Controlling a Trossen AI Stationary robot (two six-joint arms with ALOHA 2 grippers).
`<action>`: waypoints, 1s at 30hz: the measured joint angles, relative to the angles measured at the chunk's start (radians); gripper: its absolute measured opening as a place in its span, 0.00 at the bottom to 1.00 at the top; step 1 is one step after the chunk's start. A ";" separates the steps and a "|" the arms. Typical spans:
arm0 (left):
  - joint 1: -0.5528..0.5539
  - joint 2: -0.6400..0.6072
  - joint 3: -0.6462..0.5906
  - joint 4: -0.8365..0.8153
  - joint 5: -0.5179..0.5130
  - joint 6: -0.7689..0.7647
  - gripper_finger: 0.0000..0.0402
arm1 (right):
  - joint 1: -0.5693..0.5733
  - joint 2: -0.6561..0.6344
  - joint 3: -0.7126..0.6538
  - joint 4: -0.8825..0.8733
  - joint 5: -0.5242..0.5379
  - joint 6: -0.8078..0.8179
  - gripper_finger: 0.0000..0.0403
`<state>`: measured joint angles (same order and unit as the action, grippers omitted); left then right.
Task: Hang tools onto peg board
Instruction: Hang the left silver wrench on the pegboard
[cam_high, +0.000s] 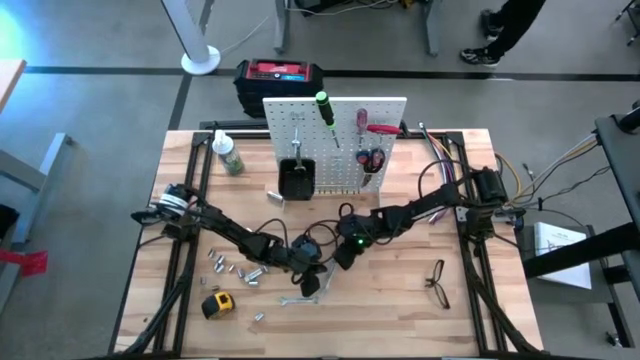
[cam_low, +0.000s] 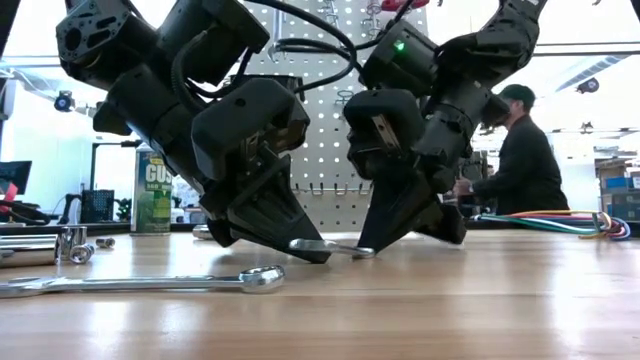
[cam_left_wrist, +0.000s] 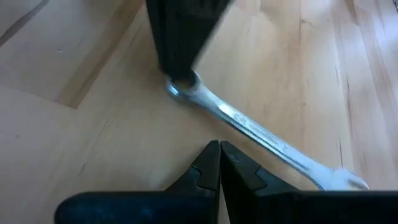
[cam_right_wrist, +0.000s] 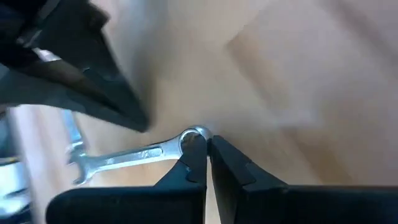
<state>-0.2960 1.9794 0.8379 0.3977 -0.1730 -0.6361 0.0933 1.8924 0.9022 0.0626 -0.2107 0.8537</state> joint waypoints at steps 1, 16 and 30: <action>-0.001 -0.008 -0.001 -0.002 -0.001 0.004 0.00 | 0.004 -0.019 -0.002 -0.023 0.046 -0.016 0.00; -0.015 -0.161 -0.006 -0.018 -0.031 0.077 0.00 | 0.107 -0.324 -0.009 -0.329 0.453 -0.180 0.00; -0.026 0.006 0.115 0.028 -0.027 0.118 0.00 | -0.027 -0.159 -0.072 -0.081 0.000 -0.114 0.03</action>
<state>-0.3222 1.9854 0.9532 0.4262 -0.1996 -0.5180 0.0661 1.7338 0.8305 -0.0183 -0.2110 0.7397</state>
